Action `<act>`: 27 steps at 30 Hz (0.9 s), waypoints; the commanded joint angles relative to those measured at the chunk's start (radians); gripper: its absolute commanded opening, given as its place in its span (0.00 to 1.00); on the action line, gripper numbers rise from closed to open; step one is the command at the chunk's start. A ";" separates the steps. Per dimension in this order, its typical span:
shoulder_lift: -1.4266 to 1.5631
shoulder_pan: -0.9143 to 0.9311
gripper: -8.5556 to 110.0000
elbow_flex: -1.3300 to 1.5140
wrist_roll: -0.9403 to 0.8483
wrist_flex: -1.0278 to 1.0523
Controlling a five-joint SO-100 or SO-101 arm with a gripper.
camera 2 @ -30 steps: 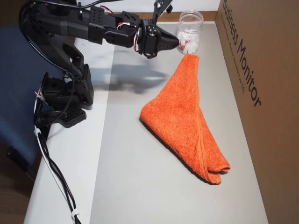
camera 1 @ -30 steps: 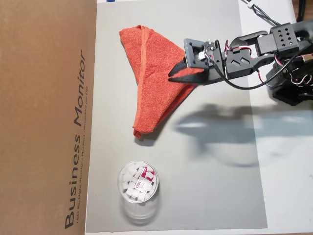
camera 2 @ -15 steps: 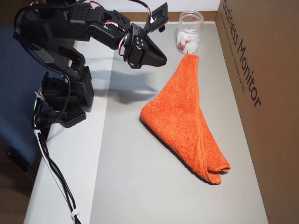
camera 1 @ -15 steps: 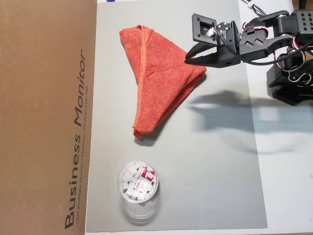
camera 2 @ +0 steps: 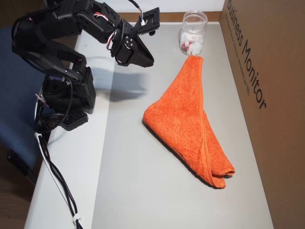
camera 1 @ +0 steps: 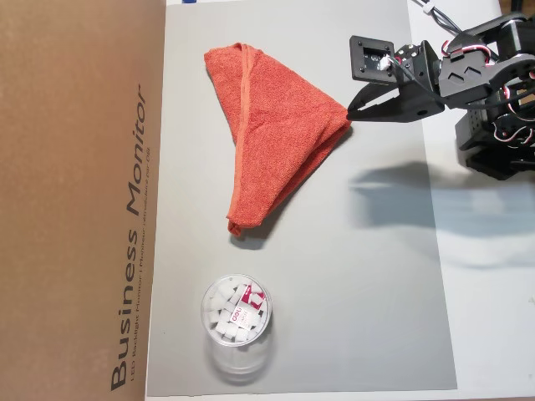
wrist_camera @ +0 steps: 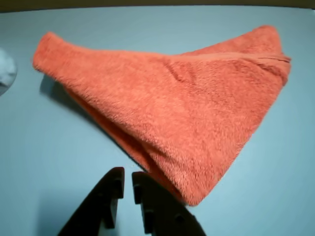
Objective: Fold the blanket.
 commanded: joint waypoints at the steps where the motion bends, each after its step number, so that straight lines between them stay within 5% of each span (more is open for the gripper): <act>1: 0.044 0.000 0.07 0.008 0.015 0.028; 27: 0.589 0.002 0.07 0.472 -0.002 0.028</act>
